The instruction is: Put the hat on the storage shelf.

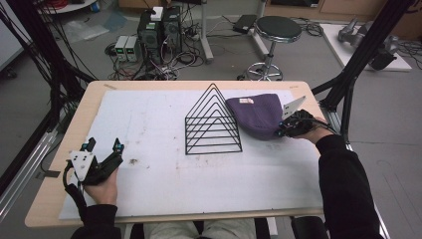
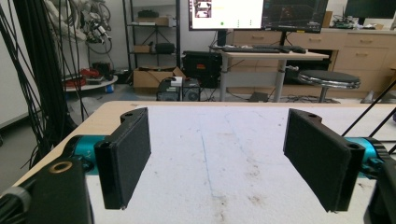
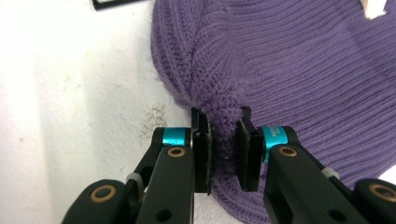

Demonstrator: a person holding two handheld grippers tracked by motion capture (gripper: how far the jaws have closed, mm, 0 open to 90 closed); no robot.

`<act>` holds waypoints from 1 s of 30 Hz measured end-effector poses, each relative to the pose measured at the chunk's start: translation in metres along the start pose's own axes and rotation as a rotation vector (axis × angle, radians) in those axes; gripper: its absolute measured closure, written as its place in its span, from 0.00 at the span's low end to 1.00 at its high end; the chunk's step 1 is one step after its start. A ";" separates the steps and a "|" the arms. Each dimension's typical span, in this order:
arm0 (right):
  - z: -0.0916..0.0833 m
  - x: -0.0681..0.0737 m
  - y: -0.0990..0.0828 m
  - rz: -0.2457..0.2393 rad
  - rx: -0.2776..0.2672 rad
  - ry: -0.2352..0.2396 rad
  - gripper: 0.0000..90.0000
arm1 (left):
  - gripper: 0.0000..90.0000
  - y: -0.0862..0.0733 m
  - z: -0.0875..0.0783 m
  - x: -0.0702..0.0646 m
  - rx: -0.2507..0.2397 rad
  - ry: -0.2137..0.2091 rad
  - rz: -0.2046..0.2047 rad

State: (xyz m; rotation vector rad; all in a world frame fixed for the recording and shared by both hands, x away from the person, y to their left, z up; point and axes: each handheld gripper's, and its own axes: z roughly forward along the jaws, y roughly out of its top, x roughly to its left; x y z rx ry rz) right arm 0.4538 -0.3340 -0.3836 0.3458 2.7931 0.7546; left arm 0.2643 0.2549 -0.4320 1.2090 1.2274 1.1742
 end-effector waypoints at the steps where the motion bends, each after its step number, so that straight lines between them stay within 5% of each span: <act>1: 0.000 0.000 0.000 0.000 0.000 0.000 0.89 | 0.26 0.000 0.000 0.000 0.000 0.000 -0.001; 9: -0.018 0.006 0.012 -0.009 -0.120 -0.007 0.89 | 0.26 0.000 0.002 -0.001 0.003 -0.006 -0.002; 23: -0.054 0.010 0.026 0.003 -0.225 -0.133 0.87 | 0.26 -0.001 0.005 -0.003 0.006 -0.015 -0.002; 30: -0.061 0.015 0.036 0.012 -0.265 -0.152 0.86 | 0.26 -0.001 0.005 -0.004 0.006 -0.017 0.001</act>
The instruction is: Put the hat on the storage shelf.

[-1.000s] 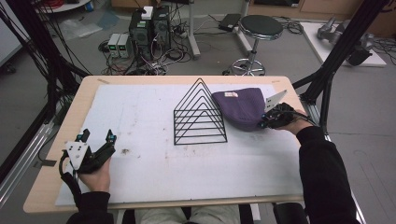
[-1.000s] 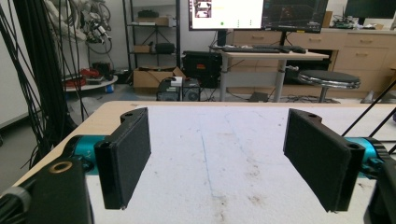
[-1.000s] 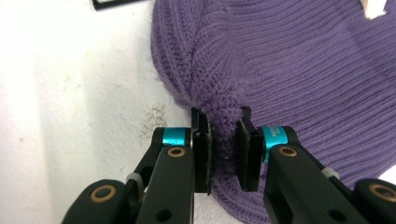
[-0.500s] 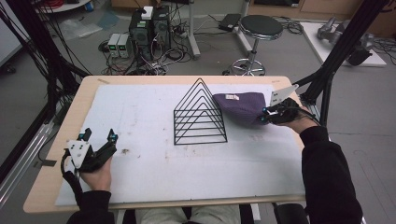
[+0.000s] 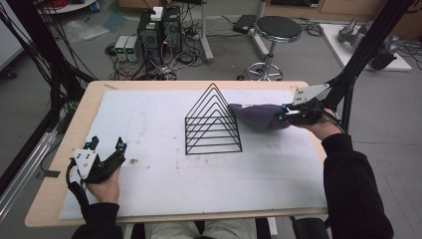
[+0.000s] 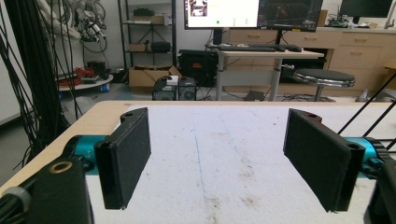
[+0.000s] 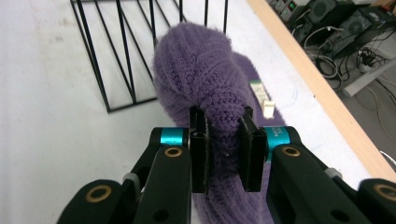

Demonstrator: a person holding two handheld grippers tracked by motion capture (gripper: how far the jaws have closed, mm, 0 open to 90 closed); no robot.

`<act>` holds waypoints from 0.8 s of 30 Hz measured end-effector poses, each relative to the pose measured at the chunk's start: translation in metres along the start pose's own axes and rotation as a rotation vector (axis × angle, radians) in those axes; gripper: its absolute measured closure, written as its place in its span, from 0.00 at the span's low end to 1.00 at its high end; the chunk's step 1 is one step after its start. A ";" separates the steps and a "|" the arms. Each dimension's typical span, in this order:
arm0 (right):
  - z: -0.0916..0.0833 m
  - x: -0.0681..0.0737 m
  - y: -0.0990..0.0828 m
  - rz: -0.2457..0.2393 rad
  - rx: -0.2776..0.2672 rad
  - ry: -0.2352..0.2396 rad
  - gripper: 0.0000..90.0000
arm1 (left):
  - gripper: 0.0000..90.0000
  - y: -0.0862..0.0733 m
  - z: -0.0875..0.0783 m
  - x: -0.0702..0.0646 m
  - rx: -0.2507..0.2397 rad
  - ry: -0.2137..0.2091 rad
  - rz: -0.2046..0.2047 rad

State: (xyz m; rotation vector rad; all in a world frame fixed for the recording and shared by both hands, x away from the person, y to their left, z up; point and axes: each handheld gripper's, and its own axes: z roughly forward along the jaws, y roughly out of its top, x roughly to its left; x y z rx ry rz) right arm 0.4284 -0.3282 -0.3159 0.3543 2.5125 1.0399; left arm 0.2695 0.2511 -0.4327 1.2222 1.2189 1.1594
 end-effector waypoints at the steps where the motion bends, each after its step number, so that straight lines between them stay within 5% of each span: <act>1: -0.002 0.000 0.003 0.008 0.004 -0.003 0.86 | 0.26 0.000 0.000 0.000 0.001 0.000 0.000; 4: -0.010 -0.002 0.016 0.001 -0.019 -0.008 0.86 | 0.26 0.000 0.000 0.000 0.001 0.000 0.000; 11: -0.027 -0.003 0.038 0.073 -0.073 -0.019 0.86 | 0.26 0.000 0.000 0.001 -0.002 0.004 -0.004; 15: -0.035 0.002 0.048 0.151 -0.170 -0.065 0.86 | 0.26 0.000 -0.001 0.001 -0.003 0.003 -0.002; 24: -0.046 0.011 0.070 0.156 -0.368 -0.119 0.85 | 0.26 0.000 -0.001 0.000 0.003 -0.001 -0.001</act>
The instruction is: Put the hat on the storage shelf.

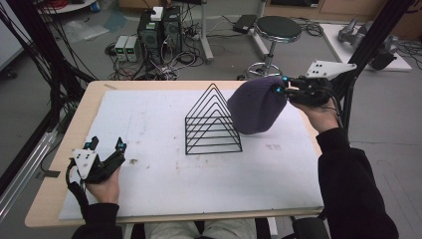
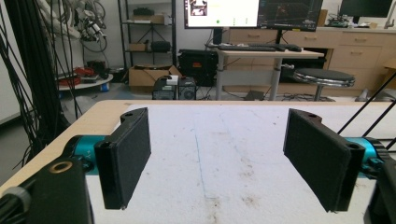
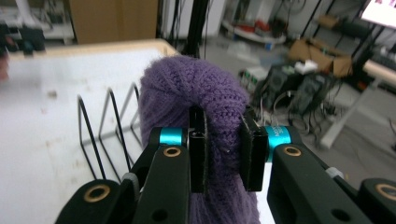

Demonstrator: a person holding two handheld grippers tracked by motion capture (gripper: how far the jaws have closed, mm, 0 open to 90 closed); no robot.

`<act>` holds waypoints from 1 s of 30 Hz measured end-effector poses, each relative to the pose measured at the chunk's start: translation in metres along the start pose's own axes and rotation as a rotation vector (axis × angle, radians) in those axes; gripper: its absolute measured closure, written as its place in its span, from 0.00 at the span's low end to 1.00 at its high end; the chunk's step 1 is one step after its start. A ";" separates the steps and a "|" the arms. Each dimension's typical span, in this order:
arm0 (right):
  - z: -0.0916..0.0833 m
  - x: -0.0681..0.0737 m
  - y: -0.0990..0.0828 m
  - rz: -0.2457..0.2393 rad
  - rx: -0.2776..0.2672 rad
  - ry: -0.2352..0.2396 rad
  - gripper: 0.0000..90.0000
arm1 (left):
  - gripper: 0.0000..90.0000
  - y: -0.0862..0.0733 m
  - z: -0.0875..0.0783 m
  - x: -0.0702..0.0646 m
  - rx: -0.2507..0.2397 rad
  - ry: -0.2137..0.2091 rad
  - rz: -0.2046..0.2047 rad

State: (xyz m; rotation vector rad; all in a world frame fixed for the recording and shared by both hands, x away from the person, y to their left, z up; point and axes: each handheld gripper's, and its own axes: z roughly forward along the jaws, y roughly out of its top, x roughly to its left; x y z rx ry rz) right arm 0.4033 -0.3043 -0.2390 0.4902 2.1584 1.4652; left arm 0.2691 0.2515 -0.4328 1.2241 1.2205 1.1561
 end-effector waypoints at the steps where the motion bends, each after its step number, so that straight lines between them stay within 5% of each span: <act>1: 0.000 0.000 0.000 0.000 0.000 0.000 0.85 | 0.26 0.000 0.000 0.000 0.000 0.000 0.001; 6: -0.004 0.009 0.013 0.012 -0.130 -0.025 0.85 | 0.26 0.000 0.000 0.000 0.001 -0.002 0.003; 14: -0.005 0.016 0.025 0.055 -0.266 -0.053 0.84 | 0.26 0.000 0.000 0.000 -0.008 -0.001 -0.003; 16: -0.006 0.016 0.027 0.060 -0.316 -0.029 0.83 | 0.26 0.000 0.000 0.000 -0.008 -0.006 -0.004; 30: -0.024 0.038 0.066 0.006 -0.422 0.023 0.83 | 0.26 0.003 0.000 -0.004 -0.020 -0.064 0.009</act>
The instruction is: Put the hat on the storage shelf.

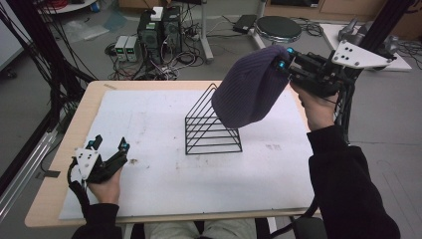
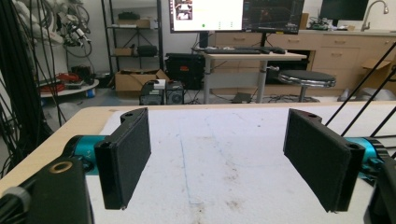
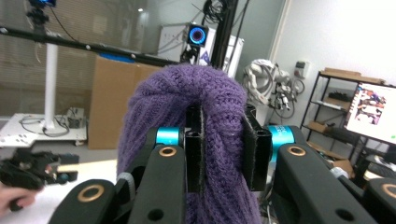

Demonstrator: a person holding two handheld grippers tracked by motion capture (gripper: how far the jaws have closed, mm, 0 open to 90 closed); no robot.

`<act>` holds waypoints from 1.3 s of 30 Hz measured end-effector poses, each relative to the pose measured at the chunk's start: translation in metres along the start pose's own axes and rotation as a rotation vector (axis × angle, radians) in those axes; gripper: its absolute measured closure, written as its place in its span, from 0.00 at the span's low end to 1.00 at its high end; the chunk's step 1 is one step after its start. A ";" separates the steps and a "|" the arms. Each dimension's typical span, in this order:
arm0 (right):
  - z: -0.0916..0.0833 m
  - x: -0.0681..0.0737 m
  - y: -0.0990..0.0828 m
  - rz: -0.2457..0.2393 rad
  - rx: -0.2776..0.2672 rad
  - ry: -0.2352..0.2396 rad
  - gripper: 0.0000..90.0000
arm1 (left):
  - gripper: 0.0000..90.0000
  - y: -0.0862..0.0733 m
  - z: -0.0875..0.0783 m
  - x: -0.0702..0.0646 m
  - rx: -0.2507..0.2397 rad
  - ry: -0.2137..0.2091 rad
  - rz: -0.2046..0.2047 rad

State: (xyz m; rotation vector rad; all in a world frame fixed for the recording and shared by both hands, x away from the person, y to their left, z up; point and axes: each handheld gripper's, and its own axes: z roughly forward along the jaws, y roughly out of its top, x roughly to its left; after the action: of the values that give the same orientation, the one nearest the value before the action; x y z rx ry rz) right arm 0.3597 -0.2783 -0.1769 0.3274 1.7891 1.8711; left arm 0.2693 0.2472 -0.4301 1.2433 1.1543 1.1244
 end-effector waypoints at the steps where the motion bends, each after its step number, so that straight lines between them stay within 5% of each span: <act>1: 0.000 0.000 0.000 0.000 0.000 0.000 0.83 | 0.26 0.000 0.000 0.000 0.001 -0.004 0.002; 10: 0.015 0.013 0.011 0.042 -0.045 0.063 0.82 | 0.24 0.007 0.002 -0.002 -0.012 -0.102 -0.008; 16: 0.031 0.025 0.011 0.052 -0.038 0.120 0.81 | 0.21 0.017 0.005 -0.006 -0.016 -0.233 -0.006; 22: 0.046 0.038 0.011 0.065 -0.029 0.163 0.81 | 0.20 0.031 0.008 -0.013 -0.035 -0.392 -0.048; 30: 0.060 0.049 0.009 0.072 -0.014 0.198 0.81 | 0.20 0.043 0.010 -0.018 -0.045 -0.518 -0.075; 39: 0.072 0.058 0.007 0.078 -0.002 0.221 0.80 | 0.19 0.060 0.016 -0.027 -0.011 -0.687 -0.035</act>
State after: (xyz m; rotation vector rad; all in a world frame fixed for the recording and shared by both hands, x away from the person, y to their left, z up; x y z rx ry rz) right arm 0.3471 -0.1866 -0.1738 0.1984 1.9427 2.0313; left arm 0.2831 0.2202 -0.3698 1.4358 0.6407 0.5889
